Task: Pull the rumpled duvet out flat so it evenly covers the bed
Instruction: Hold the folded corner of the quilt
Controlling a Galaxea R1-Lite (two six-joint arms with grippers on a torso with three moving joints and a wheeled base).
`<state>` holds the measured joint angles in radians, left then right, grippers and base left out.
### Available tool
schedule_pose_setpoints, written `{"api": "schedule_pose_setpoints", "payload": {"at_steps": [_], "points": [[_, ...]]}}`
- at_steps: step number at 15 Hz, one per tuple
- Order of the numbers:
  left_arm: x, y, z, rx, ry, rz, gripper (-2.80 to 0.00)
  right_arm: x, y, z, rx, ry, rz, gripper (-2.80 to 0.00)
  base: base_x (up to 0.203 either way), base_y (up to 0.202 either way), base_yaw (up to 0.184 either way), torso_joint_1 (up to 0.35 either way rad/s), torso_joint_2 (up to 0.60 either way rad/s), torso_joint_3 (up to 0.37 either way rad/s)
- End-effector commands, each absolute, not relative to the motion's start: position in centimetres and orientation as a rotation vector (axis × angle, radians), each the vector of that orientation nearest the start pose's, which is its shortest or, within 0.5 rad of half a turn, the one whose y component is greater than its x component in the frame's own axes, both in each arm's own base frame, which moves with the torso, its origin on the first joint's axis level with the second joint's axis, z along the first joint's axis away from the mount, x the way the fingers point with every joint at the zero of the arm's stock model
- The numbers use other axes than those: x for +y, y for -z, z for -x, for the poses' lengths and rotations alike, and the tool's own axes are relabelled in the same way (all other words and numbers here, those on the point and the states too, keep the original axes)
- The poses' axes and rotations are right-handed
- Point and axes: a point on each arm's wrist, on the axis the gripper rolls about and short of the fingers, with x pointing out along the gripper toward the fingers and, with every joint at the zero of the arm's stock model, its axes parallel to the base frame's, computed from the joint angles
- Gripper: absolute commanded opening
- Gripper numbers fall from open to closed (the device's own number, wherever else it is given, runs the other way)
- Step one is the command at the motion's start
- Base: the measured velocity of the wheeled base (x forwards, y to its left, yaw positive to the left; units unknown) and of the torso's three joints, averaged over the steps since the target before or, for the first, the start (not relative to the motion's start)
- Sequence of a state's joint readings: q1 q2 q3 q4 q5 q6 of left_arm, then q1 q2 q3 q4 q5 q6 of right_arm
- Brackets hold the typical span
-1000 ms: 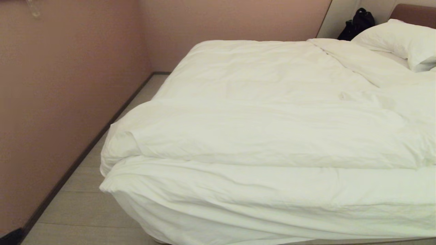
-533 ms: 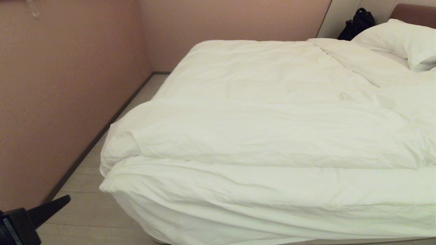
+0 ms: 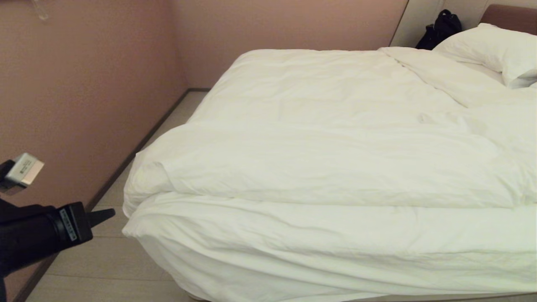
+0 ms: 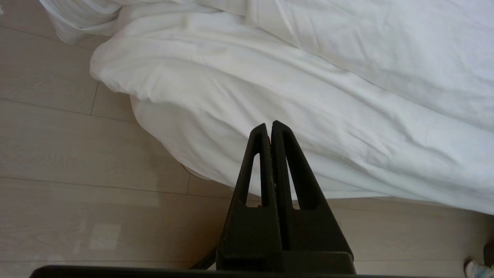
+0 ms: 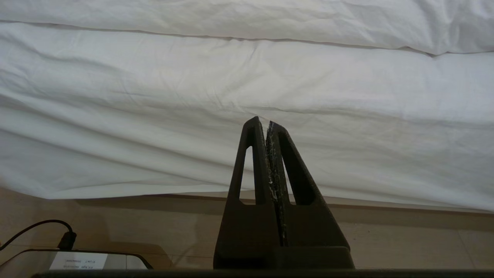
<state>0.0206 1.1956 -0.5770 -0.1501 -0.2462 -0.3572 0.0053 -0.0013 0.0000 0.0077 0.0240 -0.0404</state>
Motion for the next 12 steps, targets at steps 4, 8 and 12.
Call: {"api": "schedule_pose_setpoints", "payload": {"at_steps": [4,8,12], "points": [[0.7,-18.7,-21.7,0.57,0.088,0.435,-2.8,0.0,-7.5,2.3,0.007,-0.029,0.041,-2.8,0.0,0.0,0.0,0.0,0.0,0.0],[1.2,-18.4,-24.8,0.592,0.069,0.439,-2.8,0.0,-7.5,2.3,0.007,-0.031,0.041,-2.8,0.0,0.0,0.0,0.0,0.0,0.0],[1.4,-17.4,-27.4,0.607,0.066,0.438,-2.8,0.0,-7.5,2.3,0.007,-0.031,0.041,-2.8,0.0,0.0,0.0,0.0,0.0,0.0]]}}
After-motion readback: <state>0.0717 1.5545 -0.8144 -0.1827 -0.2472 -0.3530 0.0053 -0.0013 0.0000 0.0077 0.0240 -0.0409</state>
